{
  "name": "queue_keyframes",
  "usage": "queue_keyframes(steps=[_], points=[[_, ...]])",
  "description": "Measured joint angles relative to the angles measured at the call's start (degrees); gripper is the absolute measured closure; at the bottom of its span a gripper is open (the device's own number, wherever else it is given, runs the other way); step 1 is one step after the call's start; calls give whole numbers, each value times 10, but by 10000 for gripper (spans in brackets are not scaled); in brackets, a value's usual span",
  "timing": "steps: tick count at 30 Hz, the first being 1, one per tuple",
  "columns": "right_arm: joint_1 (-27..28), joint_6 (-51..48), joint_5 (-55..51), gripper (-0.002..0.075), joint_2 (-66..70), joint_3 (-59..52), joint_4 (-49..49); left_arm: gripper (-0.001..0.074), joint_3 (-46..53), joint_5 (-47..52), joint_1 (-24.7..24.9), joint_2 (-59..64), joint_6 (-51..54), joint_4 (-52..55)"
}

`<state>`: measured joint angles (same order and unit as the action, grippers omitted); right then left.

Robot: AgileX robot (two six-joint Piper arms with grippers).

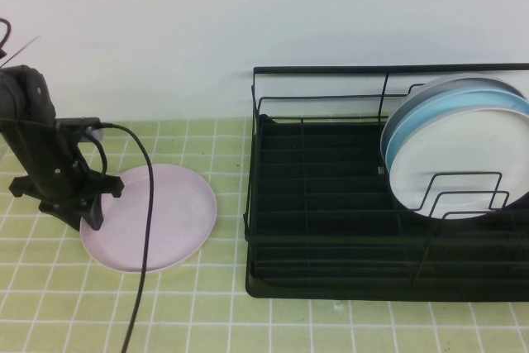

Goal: Place plate on rack
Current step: Pick up the plate from the table

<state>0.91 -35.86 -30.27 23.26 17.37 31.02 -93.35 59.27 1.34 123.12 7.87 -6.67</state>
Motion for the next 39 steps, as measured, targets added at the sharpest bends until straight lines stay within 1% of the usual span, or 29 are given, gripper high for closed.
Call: queue_keyframes(steps=[10, 12, 15, 16, 24, 39], points=[[0, 0, 0, 729, 0, 0, 0, 526, 0, 13, 0, 10, 0, 8], [0, 0, 0, 729, 0, 0, 0, 580, 0, 12, 0, 10, 0, 16], [0, 0, 0, 729, 0, 0, 0, 708, 0, 11, 0, 10, 0, 33], [0, 0, 0, 729, 0, 0, 0, 734, 0, 11, 0, 10, 0, 36], [0, 0, -1, 729, 0, 0, 0, 734, 0, -17, -1, -2, 0, 29], [0, 0, 0, 729, 0, 0, 0, 735, 0, -146, -1, -167, 0, 3]])
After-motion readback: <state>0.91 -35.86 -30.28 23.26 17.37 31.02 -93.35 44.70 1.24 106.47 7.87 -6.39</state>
